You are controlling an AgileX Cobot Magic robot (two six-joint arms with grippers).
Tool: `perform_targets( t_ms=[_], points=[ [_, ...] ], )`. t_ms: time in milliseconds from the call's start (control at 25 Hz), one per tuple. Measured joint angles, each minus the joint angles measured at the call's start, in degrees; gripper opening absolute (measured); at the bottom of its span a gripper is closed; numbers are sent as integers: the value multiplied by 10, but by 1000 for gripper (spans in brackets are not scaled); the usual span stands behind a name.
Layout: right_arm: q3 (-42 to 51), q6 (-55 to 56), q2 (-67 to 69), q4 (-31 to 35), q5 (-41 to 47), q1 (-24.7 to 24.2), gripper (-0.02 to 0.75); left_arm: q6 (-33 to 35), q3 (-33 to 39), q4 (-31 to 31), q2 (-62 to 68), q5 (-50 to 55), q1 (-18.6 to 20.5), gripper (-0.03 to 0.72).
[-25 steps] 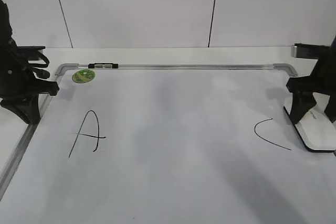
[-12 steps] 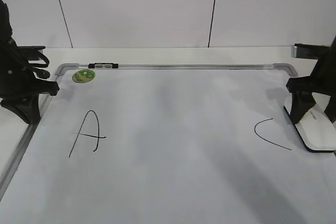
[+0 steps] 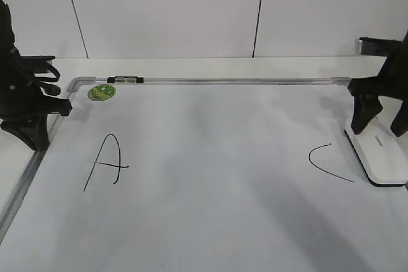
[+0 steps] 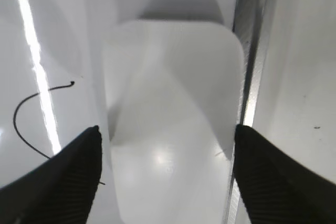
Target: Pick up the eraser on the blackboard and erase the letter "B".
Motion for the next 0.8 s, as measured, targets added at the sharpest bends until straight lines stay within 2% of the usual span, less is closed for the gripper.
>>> perform_targets(
  t_ms=[160, 440, 560, 720, 800],
  points=[
    [-37, 13, -1, 0, 0, 0, 595, 0, 0, 0, 0, 0, 0, 20],
    [-41, 27, -66, 0, 2, 0, 593, 0, 0, 2, 0, 0, 0, 29],
    [-35, 37, -117, 0, 3, -1, 593, 4, 0, 5, 0, -1, 0, 87],
    [-32, 41, -181, 4, 7, -1, 593, 7, 0, 18, -4, -4, 0, 240],
    [-27, 42, -218, 5, 7, -1, 593, 8, 5, 34, -9, -7, -1, 270]
  ],
)
